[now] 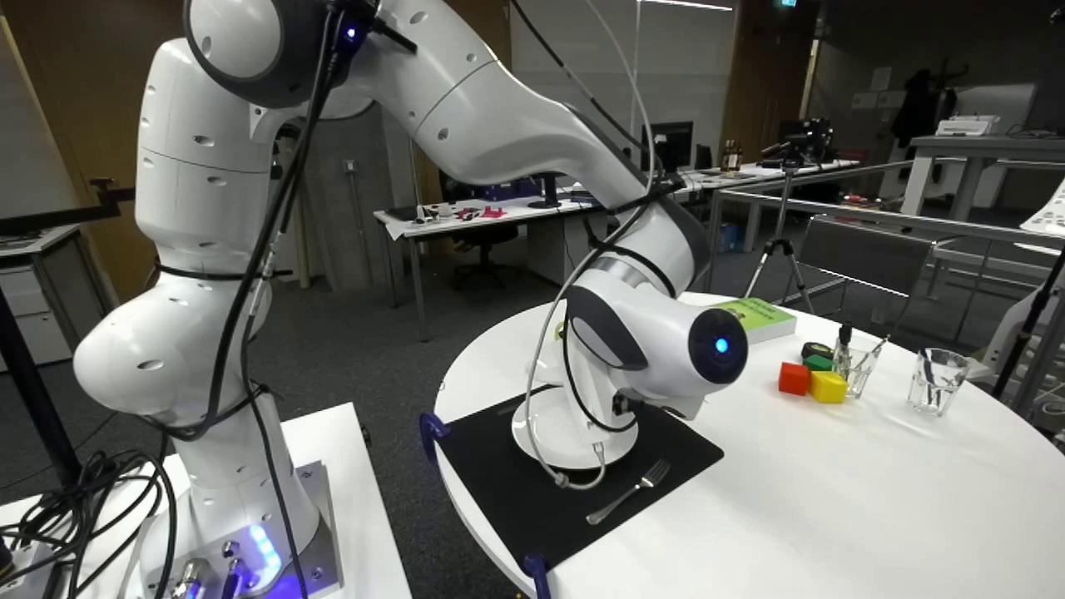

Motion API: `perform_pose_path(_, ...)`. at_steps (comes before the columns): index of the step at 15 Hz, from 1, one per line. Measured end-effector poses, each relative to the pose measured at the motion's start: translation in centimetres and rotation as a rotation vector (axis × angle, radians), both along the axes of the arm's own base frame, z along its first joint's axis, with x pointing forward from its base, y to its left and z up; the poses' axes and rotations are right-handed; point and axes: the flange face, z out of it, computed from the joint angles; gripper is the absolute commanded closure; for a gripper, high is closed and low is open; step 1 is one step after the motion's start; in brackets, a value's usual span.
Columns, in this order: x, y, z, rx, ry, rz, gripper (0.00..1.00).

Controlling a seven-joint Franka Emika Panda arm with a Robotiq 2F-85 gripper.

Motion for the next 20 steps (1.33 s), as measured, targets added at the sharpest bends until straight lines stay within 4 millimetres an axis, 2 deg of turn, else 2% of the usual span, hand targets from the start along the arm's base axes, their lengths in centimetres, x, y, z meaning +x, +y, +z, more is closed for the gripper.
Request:
perform_pose_path(6,0.9,-0.9,-2.4,0.035,0.015,-0.056,0.99)
perform_pose_path(13,0.8,-0.5,-5.8,0.054,0.074,-0.056,0.99)
perform_pose_path(20,0.6,-0.2,-8.0,0.099,0.101,-0.101,0.99)
